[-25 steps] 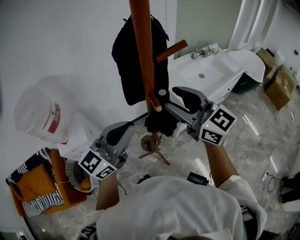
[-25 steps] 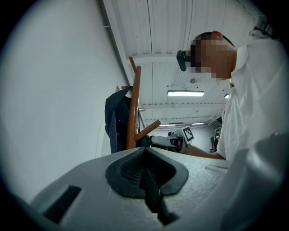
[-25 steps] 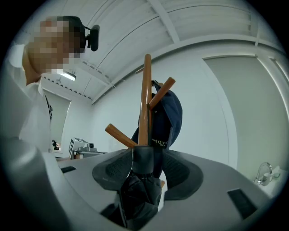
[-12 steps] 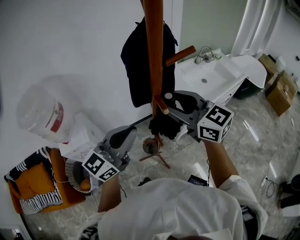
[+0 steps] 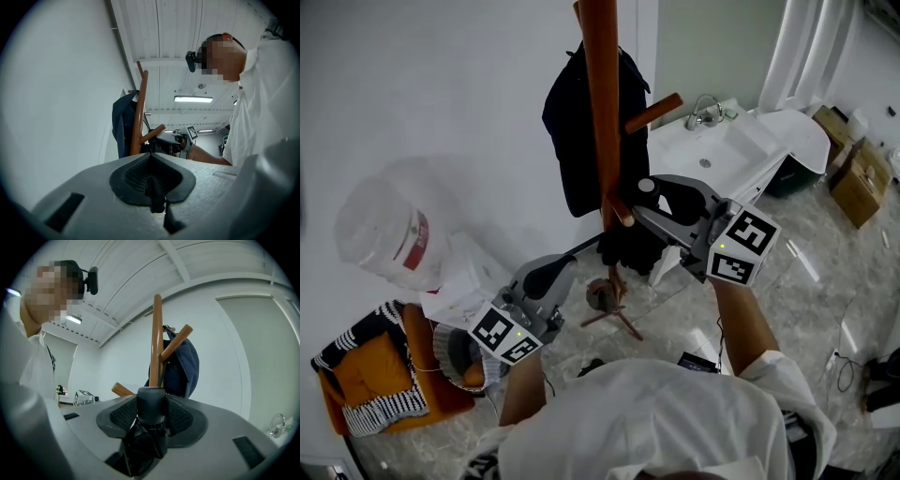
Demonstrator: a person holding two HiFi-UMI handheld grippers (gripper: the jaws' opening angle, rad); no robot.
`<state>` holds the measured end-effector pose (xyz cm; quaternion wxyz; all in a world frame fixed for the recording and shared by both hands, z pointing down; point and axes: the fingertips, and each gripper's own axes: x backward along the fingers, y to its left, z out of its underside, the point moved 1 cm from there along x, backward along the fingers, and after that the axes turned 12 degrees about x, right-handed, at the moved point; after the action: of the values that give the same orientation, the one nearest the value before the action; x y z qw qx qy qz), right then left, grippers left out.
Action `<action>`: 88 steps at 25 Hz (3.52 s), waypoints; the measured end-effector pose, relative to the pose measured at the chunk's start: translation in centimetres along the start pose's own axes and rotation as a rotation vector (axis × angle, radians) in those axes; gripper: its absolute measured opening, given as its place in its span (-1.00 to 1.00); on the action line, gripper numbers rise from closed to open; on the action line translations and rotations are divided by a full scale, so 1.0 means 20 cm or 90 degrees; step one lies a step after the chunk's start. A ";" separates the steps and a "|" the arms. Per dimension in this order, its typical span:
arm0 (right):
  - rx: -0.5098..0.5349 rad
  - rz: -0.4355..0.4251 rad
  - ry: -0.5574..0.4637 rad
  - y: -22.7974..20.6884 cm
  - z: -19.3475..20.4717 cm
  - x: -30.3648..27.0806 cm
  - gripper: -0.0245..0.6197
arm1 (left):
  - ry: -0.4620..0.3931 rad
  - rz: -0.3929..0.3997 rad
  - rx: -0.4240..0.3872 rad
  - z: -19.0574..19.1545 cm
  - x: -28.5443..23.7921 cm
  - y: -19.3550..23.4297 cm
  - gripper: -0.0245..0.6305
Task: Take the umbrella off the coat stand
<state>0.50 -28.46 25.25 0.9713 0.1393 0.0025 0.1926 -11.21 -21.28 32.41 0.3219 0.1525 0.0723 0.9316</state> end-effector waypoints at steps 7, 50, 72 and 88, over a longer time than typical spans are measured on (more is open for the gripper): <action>0.009 0.024 -0.018 -0.04 -0.06 0.06 -0.37 | -0.001 0.007 0.008 0.01 0.00 -0.01 -0.89; 0.078 0.145 -0.061 -0.27 -0.35 0.32 -0.38 | -0.003 0.049 0.017 0.00 -0.01 -0.09 -0.89; 0.095 0.200 -0.078 -0.32 -0.45 0.59 -0.38 | -0.005 0.048 0.020 0.03 -0.03 -0.18 -0.89; 0.028 0.199 -0.033 -0.03 -0.08 0.76 -0.38 | 0.039 0.087 0.049 0.16 -0.15 -0.24 -0.89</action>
<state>14.66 -22.88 24.35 0.9260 0.1643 -0.0399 0.3375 -5.26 -19.24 33.57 0.2489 0.1406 0.1076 0.9522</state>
